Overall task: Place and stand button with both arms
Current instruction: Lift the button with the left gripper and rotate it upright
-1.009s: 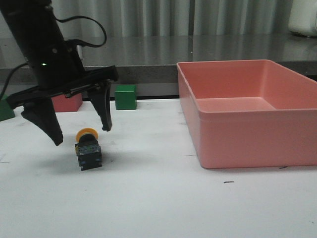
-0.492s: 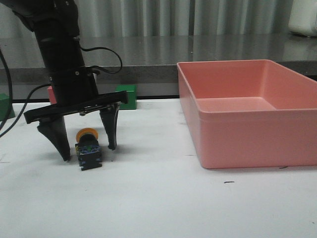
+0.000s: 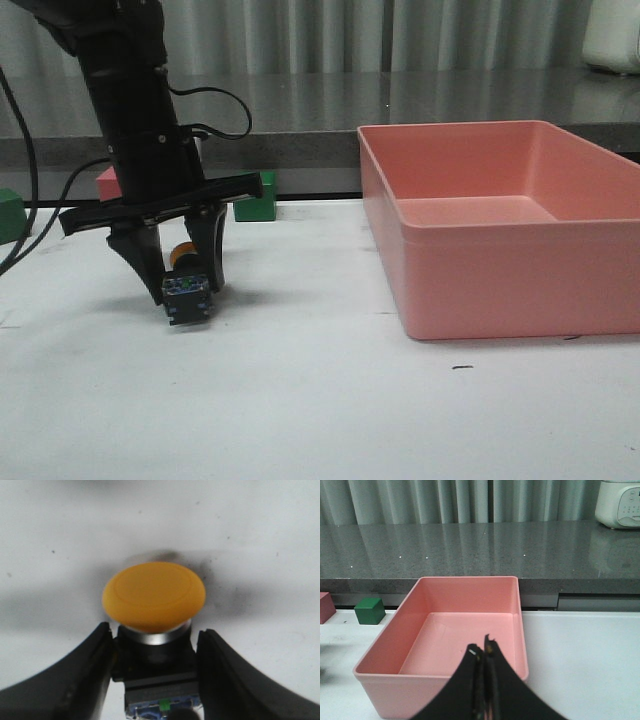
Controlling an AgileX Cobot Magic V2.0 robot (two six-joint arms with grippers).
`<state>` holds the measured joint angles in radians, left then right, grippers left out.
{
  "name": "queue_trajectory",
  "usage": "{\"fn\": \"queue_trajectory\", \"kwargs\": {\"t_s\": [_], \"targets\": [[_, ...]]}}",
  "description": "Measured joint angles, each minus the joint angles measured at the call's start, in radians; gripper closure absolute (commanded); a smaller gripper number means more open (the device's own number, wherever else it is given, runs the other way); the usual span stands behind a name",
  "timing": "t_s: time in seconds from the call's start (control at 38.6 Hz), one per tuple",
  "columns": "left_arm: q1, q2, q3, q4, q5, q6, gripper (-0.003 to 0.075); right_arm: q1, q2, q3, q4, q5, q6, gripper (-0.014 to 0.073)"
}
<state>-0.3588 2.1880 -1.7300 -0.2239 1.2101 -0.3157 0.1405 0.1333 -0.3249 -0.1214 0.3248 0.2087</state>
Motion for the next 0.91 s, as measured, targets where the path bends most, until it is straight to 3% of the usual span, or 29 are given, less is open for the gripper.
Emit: {"fn": "queue_trajectory", "kwargs": {"t_s": [0.21, 0.47, 0.67, 0.91], "targets": [[-0.041, -0.066, 0.003, 0.164, -0.034, -0.002, 0.0553, 0.000, 0.000, 0.000, 0.000, 0.000, 0.000, 0.0664], [-0.074, -0.270, 0.193, 0.298, -0.286, -0.035, 0.0553, 0.000, 0.000, 0.000, 0.000, 0.000, 0.000, 0.0664], [-0.062, -0.500, 0.529, 0.358, -0.626, -0.039, 0.0553, 0.000, 0.000, 0.000, 0.000, 0.000, 0.000, 0.0664], [0.030, -0.738, 0.875, 0.382, -1.042, -0.039, 0.0553, 0.000, 0.000, 0.000, 0.000, 0.000, 0.000, 0.0664]]}}
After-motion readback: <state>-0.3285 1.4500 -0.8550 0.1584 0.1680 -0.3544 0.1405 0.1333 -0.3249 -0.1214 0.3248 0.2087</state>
